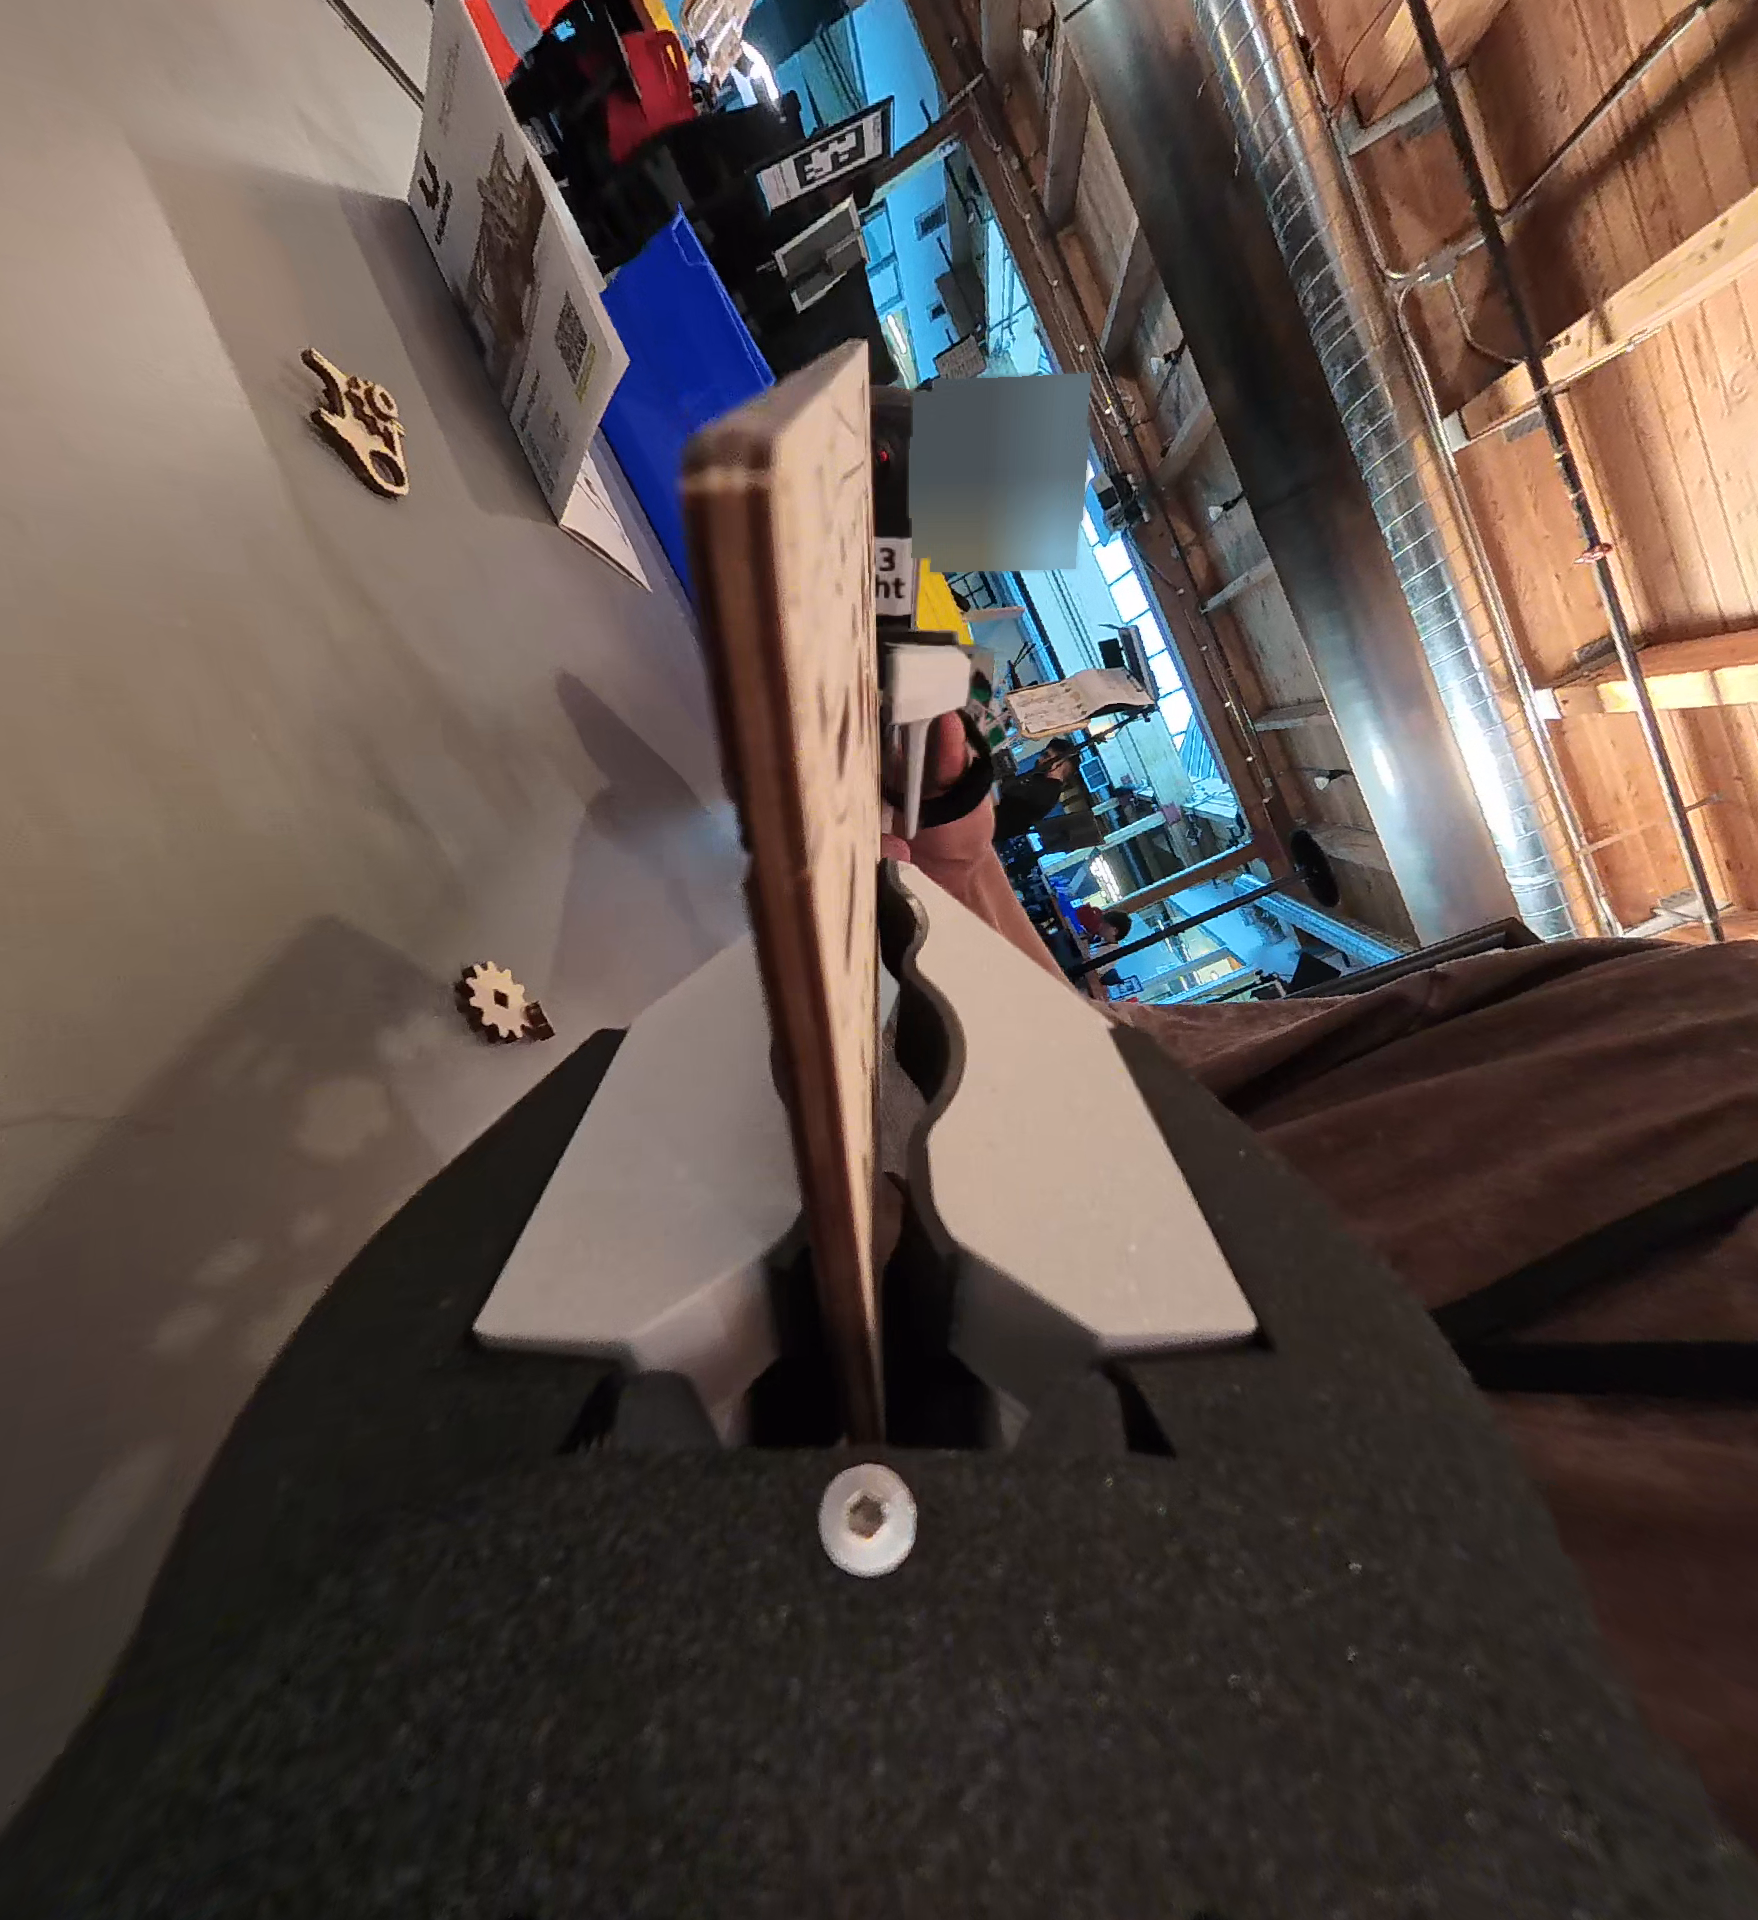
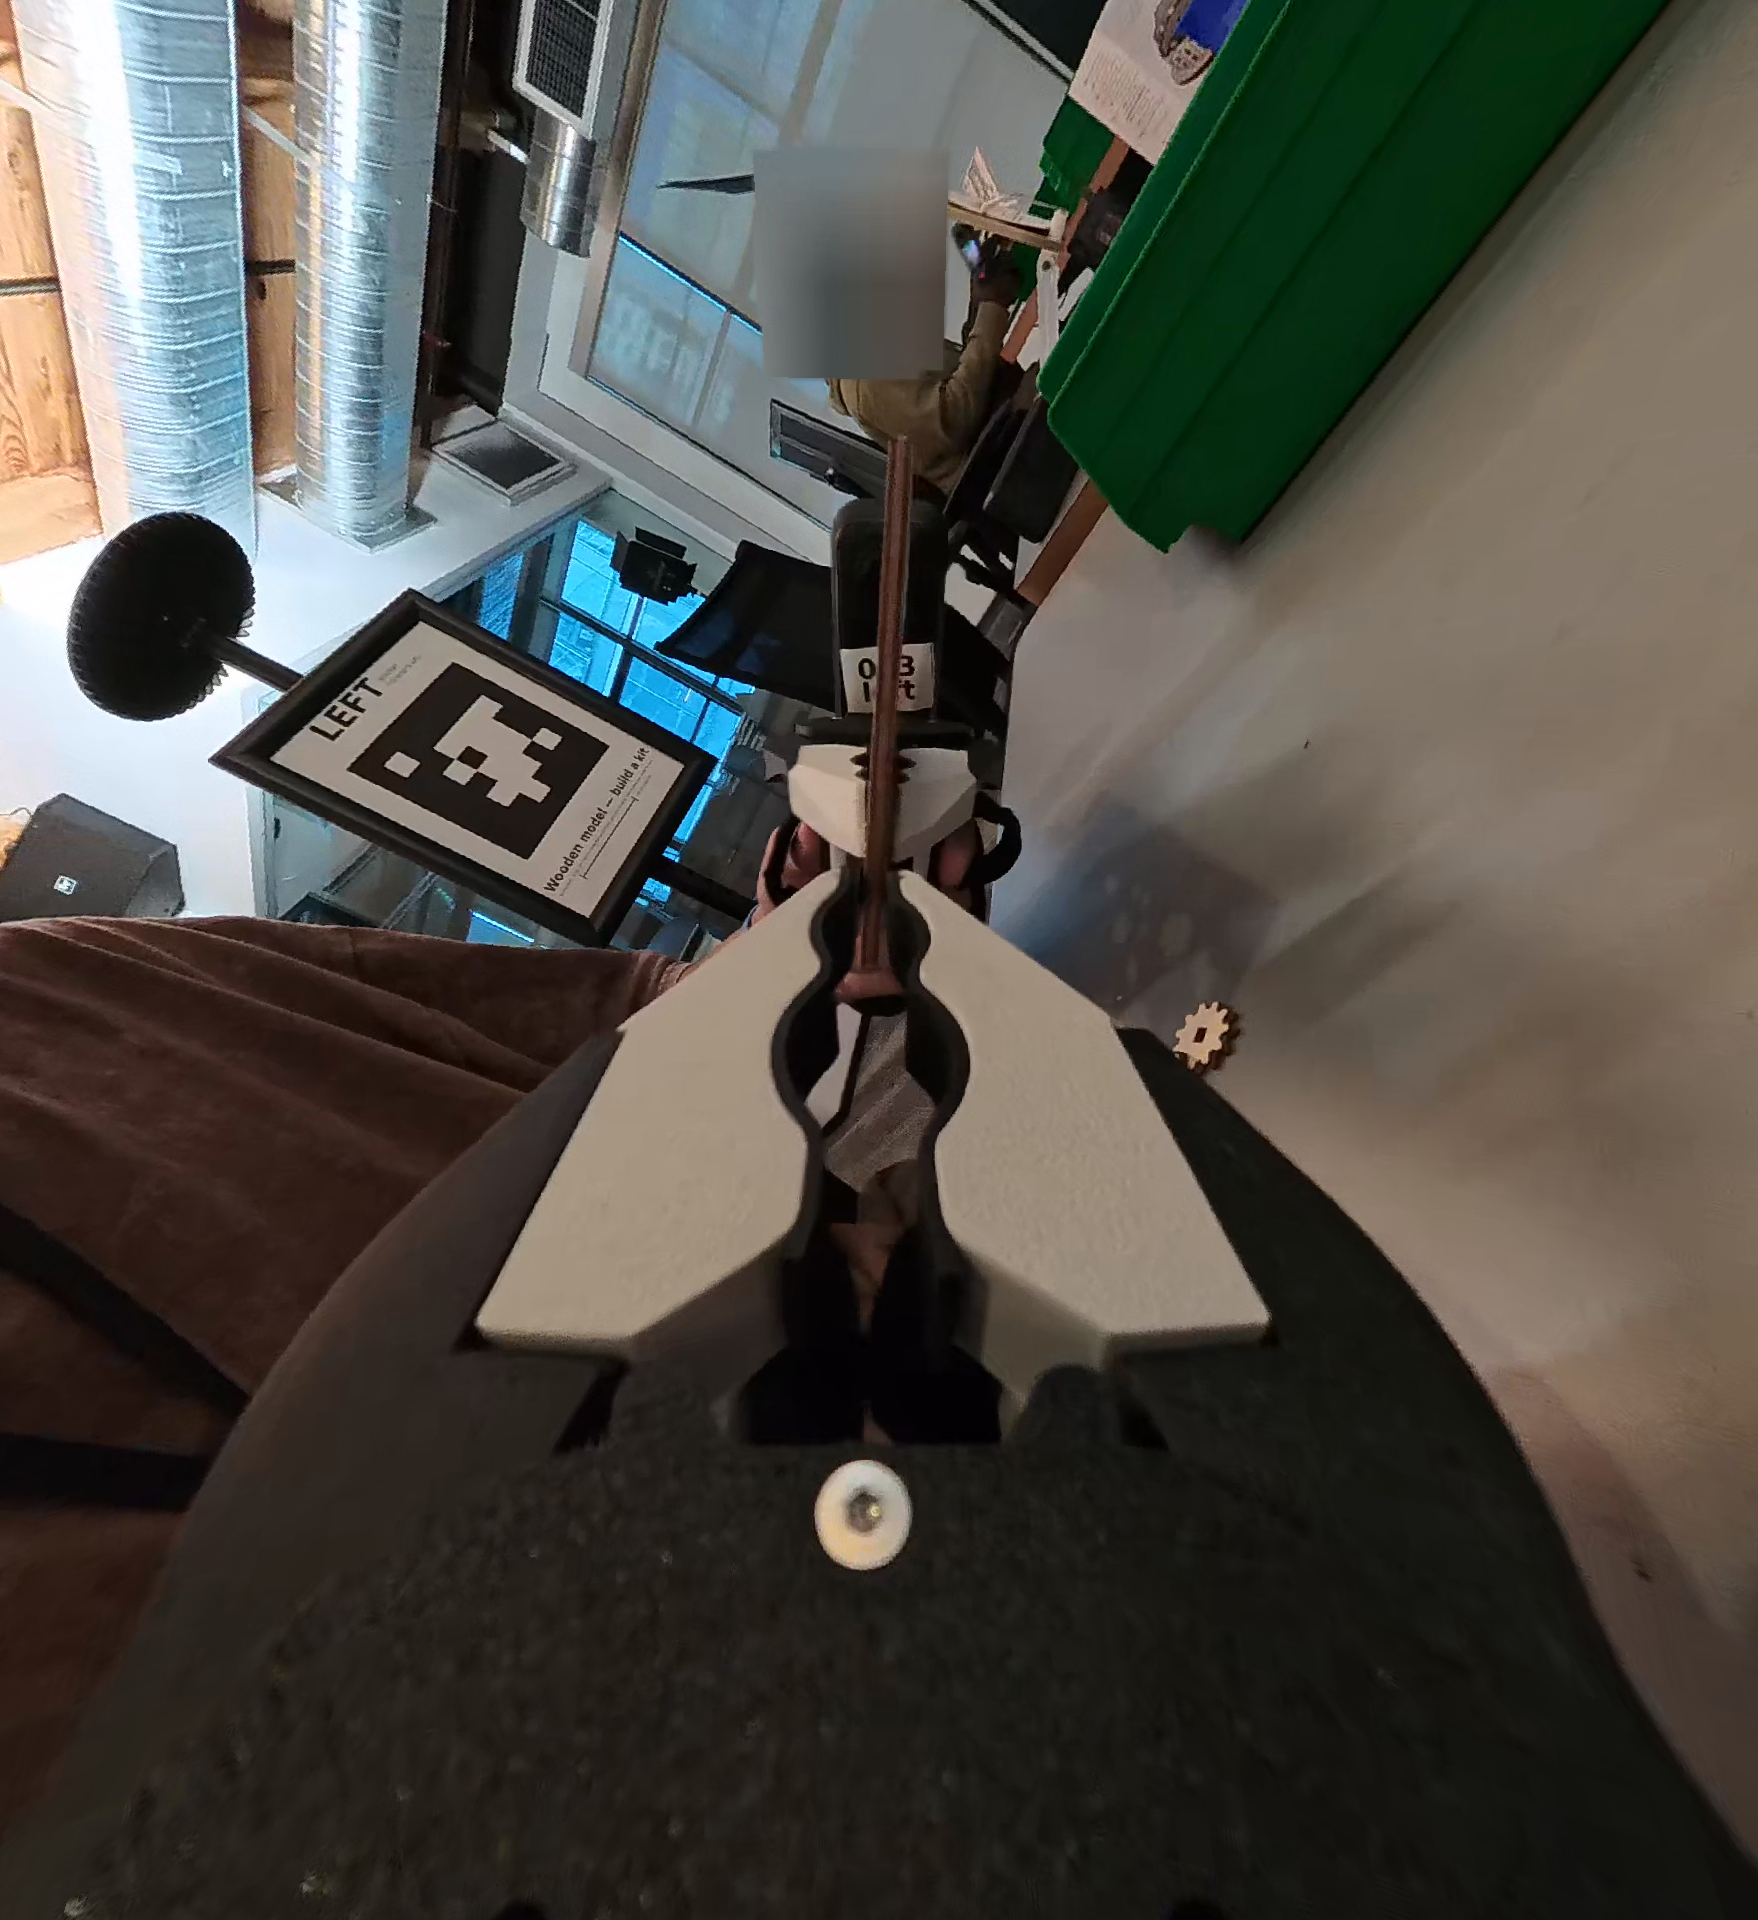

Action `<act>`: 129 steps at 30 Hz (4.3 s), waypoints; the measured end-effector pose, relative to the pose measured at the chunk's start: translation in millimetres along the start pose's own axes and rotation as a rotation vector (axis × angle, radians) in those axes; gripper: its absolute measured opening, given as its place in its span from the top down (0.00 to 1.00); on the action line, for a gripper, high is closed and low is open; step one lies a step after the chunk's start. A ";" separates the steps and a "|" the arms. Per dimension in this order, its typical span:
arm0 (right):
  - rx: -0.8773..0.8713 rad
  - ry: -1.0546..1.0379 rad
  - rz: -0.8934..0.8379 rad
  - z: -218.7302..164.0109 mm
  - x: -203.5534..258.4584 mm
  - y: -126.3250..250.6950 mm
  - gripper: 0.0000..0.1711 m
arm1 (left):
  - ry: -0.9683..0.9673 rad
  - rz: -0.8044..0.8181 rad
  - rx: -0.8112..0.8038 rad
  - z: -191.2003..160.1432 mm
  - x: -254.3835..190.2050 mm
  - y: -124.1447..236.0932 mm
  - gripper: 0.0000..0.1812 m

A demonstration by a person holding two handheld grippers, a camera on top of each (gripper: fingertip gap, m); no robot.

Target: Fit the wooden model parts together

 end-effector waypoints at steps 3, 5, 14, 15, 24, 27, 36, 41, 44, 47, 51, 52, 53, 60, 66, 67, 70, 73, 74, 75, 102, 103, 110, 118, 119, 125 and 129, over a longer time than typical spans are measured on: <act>-0.023 -0.002 -0.004 1.8 -1.6 -1.6 0.98 | -0.016 0.012 -0.002 0.4 0.2 0.2 0.99; -0.022 -0.020 -0.002 1.1 -2.3 -1.8 0.98 | -0.031 0.022 0.001 0.1 0.2 0.3 0.99; -0.026 -0.032 -0.005 0.5 -4.2 -3.8 0.97 | -0.034 0.032 0.016 -1.1 0.7 -1.7 0.99; -0.026 -0.025 -0.012 0.5 -4.5 -4.5 0.98 | -0.033 0.030 0.018 -1.8 0.5 -2.0 0.99; 0.017 0.021 -0.065 -1.9 -8.7 -3.0 0.98 | -0.030 0.044 0.034 -3.4 3.7 -2.1 0.99; 0.041 0.037 -0.072 -2.9 -8.2 -1.7 0.98 | -0.027 0.040 0.041 -4.3 3.9 -2.6 0.99; 0.111 0.131 -0.238 -4.5 -21.5 3.1 0.97 | -0.157 0.172 0.030 -4.8 8.3 -5.8 0.99; 0.160 0.169 -0.370 -9.2 -34.1 8.5 0.96 | -0.252 0.293 0.037 -9.7 13.7 -10.8 0.99; 0.149 0.142 -0.316 -9.3 -34.4 9.1 0.96 | -0.230 0.268 0.048 -9.1 18.4 -10.8 0.99; 0.127 0.070 -0.144 -9.8 -24.9 8.1 0.97 | -0.140 0.153 0.067 -8.3 18.8 -8.7 0.99; 0.124 0.009 0.003 -7.7 -16.1 6.4 0.98 | -0.143 0.075 0.071 -6.3 11.3 -6.3 0.99; 0.124 -0.009 0.017 -7.9 -16.0 6.5 0.98 | -0.147 0.074 0.074 -7.2 10.5 -6.2 0.99; 0.125 -0.019 0.033 -8.2 -14.4 6.2 0.98 | -0.147 0.064 0.077 -7.7 8.9 -5.6 0.99; 0.142 0.079 -0.053 -6.1 -14.4 5.9 0.98 | -0.144 0.075 0.065 -7.3 8.0 -5.5 0.99; 0.159 0.127 -0.264 -6.8 -32.2 12.4 0.97 | -0.237 0.221 0.051 -9.5 14.4 -11.7 0.99; 0.172 0.146 -0.282 -6.9 -32.6 12.6 0.97 | -0.244 0.234 0.051 -10.0 14.9 -12.3 0.99; 0.191 0.154 -0.287 -7.7 -31.8 12.3 0.97 | -0.243 0.233 0.058 -10.3 17.0 -12.0 0.99; 0.124 0.099 -0.154 -4.3 -21.1 9.7 0.98 | -0.179 0.156 0.049 -7.3 13.9 -10.0 0.99; 0.102 0.076 -0.094 -2.8 -14.8 8.4 0.98 | -0.163 0.120 0.045 -5.8 10.5 -9.0 0.99; 0.094 0.052 -0.044 -2.0 -9.9 7.6 0.97 | -0.153 0.092 0.043 -5.2 7.4 -8.4 0.99; 0.510 0.290 -0.705 -31.6 -67.9 33.7 0.85 | -0.019 0.320 0.205 -33.8 52.1 -27.9 0.99; 0.523 0.311 -0.715 -31.5 -68.3 33.2 0.85 | -0.015 0.321 0.203 -33.4 52.3 -27.7 0.99; 0.615 0.368 -0.806 -28.5 -70.2 31.4 0.83 | -0.023 0.323 0.203 -33.2 52.0 -27.3 0.99; 0.682 0.485 -0.804 -24.4 -63.1 25.2 0.93 | -0.042 0.338 0.188 -31.9 53.8 -26.1 0.99; 0.677 0.557 -0.821 -20.6 -58.3 27.3 0.95 | -0.032 0.339 0.189 -31.5 54.7 -26.0 0.99; 0.730 0.649 -0.757 -25.9 -47.7 22.0 1.00 | 0.004 0.330 0.194 -30.8 56.1 -26.4 0.99; 0.758 0.638 -0.776 -27.8 -54.8 18.7 1.00 | 0.014 0.326 0.197 -30.9 56.3 -26.5 0.99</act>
Point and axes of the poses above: each gripper's, where its closed fingertips meet, y back along the fingers, z out of its top, x = y × z across the jaws, the point moved 3 cm from there along y, back along the fingers, and after that the axes turned 14 degrees about z, right-handed, at the moved point
